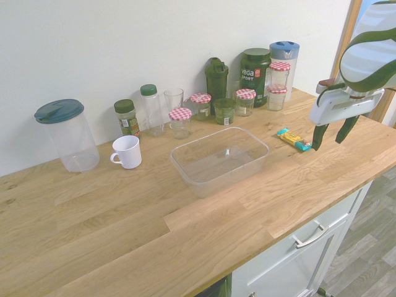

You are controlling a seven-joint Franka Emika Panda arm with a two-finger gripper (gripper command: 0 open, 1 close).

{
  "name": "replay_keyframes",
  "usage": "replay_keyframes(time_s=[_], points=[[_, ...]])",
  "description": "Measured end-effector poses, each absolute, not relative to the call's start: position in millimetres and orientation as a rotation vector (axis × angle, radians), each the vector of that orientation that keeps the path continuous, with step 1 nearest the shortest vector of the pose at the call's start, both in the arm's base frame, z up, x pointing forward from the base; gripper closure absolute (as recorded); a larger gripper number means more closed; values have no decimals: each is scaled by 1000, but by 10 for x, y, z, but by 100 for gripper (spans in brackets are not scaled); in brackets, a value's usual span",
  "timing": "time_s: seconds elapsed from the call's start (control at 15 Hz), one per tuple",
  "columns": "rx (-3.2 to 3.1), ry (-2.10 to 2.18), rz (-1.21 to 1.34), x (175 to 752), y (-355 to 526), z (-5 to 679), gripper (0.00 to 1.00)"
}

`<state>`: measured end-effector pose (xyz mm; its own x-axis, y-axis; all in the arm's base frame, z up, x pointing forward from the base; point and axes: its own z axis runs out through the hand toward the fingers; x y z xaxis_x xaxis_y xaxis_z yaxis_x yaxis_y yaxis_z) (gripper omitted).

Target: Put the protein bar into the container

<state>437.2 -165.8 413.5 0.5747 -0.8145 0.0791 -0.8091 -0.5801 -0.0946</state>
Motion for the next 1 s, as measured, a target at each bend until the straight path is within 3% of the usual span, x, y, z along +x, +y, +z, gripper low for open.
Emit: replay_keyframes(time_s=[1.0], points=[[-2830,1353,-214,4852,-2073,3520,0]])
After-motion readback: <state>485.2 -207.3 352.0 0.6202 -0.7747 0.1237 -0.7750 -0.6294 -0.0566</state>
